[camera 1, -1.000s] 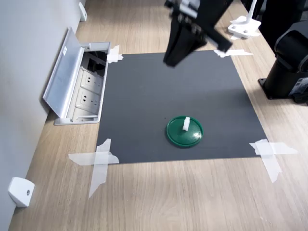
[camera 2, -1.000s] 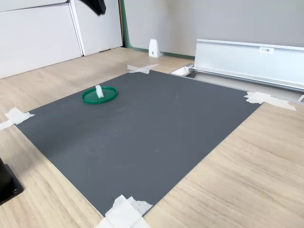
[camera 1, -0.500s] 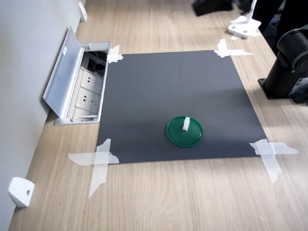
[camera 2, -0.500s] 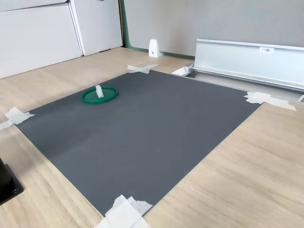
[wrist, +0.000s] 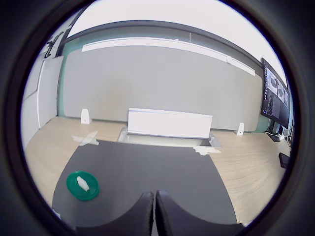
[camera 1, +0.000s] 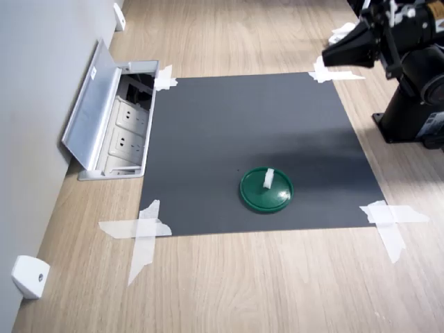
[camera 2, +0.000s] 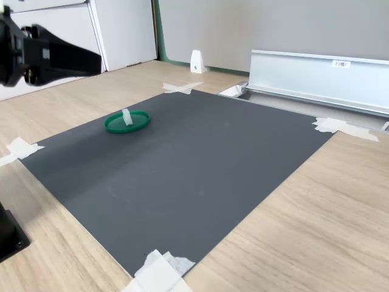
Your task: Grasp a white terminal and put it on the green lid.
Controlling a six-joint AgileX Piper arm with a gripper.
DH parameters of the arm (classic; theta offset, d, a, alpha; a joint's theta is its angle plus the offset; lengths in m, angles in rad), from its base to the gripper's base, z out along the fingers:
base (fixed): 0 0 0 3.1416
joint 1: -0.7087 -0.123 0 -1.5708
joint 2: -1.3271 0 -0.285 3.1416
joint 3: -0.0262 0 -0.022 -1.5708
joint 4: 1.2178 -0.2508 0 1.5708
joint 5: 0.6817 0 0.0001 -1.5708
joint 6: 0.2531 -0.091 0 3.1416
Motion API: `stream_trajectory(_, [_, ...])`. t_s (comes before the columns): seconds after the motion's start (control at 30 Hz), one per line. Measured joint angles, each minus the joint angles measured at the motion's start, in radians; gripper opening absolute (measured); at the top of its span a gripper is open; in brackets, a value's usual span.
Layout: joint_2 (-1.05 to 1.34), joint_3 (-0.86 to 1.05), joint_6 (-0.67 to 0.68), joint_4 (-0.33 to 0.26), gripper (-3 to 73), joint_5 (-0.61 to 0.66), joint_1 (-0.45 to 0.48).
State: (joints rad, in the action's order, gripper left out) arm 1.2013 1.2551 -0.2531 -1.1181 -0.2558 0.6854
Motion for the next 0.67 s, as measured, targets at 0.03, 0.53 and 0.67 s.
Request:
stream_trajectory(0.03, [0.0, 0.008, 0.019, -0.014, -0.7, -0.005, 0.0])
stream_trajectory(0.53, [0.0, 0.029, 0.133, -0.121, -0.8, -0.016, 0.0])
stream_trajectory(0.67, [0.0, 0.029, 0.134, -0.121, -0.8, -0.016, 0.0])
